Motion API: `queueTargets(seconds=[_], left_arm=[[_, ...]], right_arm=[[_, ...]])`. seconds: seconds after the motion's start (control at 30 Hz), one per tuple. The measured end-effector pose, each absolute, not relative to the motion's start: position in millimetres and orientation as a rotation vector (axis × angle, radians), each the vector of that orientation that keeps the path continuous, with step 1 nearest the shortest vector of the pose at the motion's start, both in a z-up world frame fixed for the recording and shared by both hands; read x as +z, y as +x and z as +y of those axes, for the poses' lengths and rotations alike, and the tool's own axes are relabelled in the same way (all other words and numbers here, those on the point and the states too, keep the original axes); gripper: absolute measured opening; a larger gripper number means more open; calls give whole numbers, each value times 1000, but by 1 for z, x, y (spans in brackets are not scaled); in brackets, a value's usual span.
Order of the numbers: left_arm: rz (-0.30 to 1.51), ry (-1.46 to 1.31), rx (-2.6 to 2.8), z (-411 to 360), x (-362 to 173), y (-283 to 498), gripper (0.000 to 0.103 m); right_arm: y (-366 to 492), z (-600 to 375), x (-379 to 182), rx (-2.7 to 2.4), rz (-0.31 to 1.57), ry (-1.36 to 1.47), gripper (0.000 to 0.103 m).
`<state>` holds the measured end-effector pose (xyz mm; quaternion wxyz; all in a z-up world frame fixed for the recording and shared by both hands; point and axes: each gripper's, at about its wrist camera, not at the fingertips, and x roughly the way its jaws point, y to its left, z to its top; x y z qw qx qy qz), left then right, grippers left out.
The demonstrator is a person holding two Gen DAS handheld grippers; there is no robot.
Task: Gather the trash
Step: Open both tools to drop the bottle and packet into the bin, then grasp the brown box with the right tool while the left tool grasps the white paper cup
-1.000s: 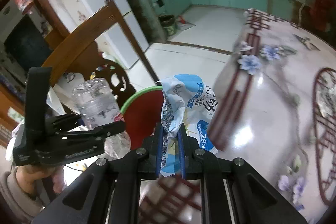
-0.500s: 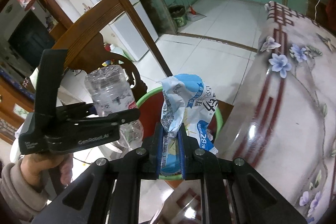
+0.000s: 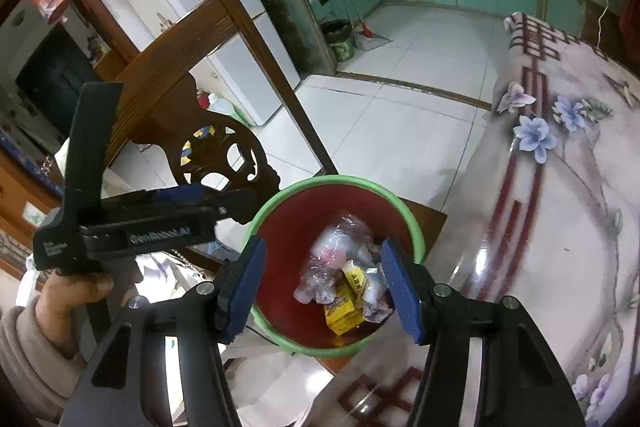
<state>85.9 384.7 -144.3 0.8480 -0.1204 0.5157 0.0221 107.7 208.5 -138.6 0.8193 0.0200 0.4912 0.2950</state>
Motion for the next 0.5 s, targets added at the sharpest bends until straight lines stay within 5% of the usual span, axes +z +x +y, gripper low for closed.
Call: queueTargets(seconds=[0.27,0.5], left_arm=[[1053,-202,-88,309,-120,79,83],[1045,-160,-222,219,-104,73,83]], right_arm=[[94,129,-114,510,974,-29,58],[114,-37,-88,240,926,-77,59]])
